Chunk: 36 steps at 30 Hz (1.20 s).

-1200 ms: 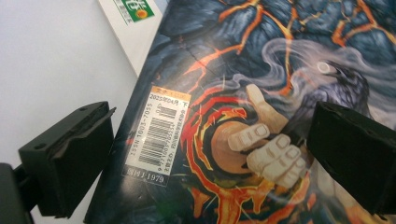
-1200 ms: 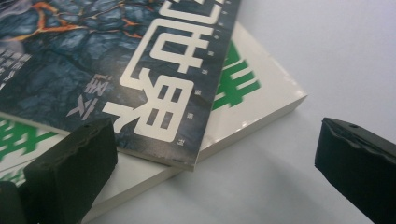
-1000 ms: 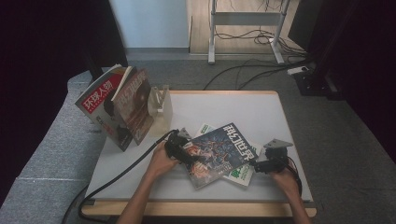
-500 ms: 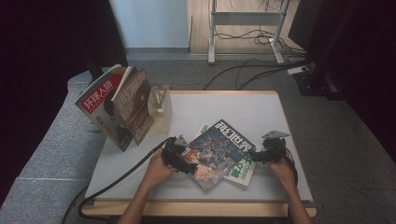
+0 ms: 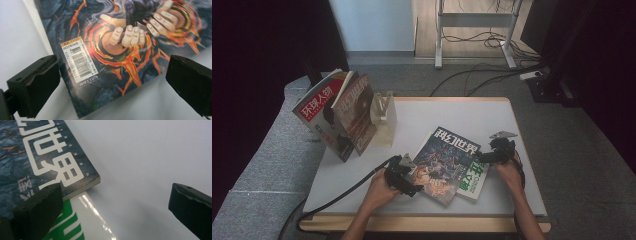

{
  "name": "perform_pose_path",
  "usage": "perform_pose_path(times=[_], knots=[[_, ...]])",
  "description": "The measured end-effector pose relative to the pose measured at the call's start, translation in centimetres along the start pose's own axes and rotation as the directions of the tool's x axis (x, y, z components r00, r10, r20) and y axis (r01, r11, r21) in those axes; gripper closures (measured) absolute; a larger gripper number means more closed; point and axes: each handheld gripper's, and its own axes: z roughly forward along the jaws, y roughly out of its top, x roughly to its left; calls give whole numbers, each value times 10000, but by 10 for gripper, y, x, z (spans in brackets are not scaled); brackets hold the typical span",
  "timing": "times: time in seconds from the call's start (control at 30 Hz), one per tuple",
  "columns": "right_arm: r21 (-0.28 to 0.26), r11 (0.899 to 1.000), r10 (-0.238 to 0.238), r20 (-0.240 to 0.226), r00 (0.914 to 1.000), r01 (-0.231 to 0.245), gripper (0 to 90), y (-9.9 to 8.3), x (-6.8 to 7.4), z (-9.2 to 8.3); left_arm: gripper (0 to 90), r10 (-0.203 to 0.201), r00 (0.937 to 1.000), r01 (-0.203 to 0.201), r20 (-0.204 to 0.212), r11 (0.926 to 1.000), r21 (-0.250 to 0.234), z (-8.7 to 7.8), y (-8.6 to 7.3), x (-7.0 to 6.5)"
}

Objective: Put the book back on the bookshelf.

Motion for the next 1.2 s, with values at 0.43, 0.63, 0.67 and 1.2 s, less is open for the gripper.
perform_pose_path(times=[0.43, 0.63, 0.67, 1.2], knots=[[112, 9999, -83, -65, 9999, 83, 8, 21, 3, 21, 0, 369, 9991, -368, 231, 9993, -57, -12, -8, -12], [204, 9997, -102, -312, 9995, 108, 13, 22, 1, 20, 0, -121, 9995, 105, -284, 9985, -543, -25, -14, 4], [204, 9997, -116, -301, 9995, 123, 13, 22, 1, 19, 0, -169, 9986, 139, -498, 9982, -585, -26, -16, 7], [-76, 9987, -499, -547, 9973, 496, 12, 8, 4, -17, 0, -610, 9942, 518, -889, 9934, -1021, -15, -34, 21]])
